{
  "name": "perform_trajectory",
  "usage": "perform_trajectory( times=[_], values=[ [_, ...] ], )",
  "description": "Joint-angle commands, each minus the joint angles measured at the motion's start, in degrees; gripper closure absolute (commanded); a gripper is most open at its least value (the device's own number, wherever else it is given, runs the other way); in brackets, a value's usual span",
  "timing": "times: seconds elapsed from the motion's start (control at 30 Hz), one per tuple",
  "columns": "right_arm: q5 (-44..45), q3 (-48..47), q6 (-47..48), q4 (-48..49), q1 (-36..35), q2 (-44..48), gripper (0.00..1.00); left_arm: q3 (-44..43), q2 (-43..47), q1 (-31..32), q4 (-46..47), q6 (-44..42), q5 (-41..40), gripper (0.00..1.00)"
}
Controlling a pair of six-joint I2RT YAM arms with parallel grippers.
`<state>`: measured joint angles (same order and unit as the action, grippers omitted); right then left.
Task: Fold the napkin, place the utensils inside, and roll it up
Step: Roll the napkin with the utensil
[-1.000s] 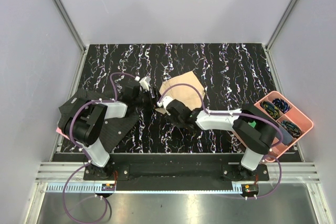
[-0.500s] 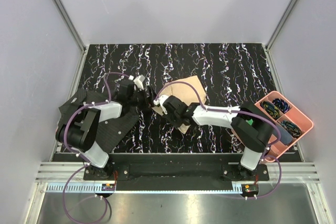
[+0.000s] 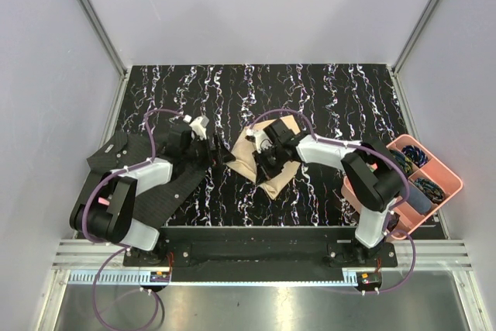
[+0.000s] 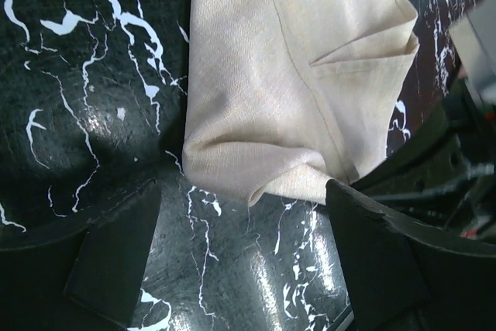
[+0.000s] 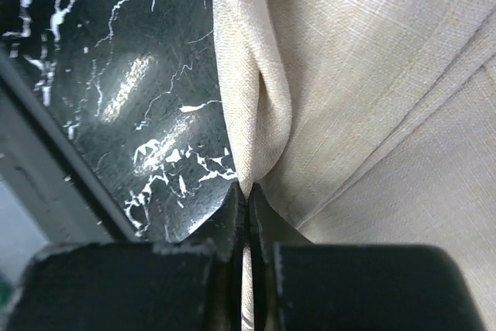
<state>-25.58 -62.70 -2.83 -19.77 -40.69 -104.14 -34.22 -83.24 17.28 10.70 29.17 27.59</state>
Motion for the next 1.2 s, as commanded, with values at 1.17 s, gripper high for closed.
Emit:
perform_trajectory(
  times=[1.17],
  values=[
    [-31.3, -4.6, -3.9, 1.2, 14.1, -13.8, 1.0, -6.5, -17.9, 0.5, 15.0, -5.4, 11.0, 0.41]
  ],
)
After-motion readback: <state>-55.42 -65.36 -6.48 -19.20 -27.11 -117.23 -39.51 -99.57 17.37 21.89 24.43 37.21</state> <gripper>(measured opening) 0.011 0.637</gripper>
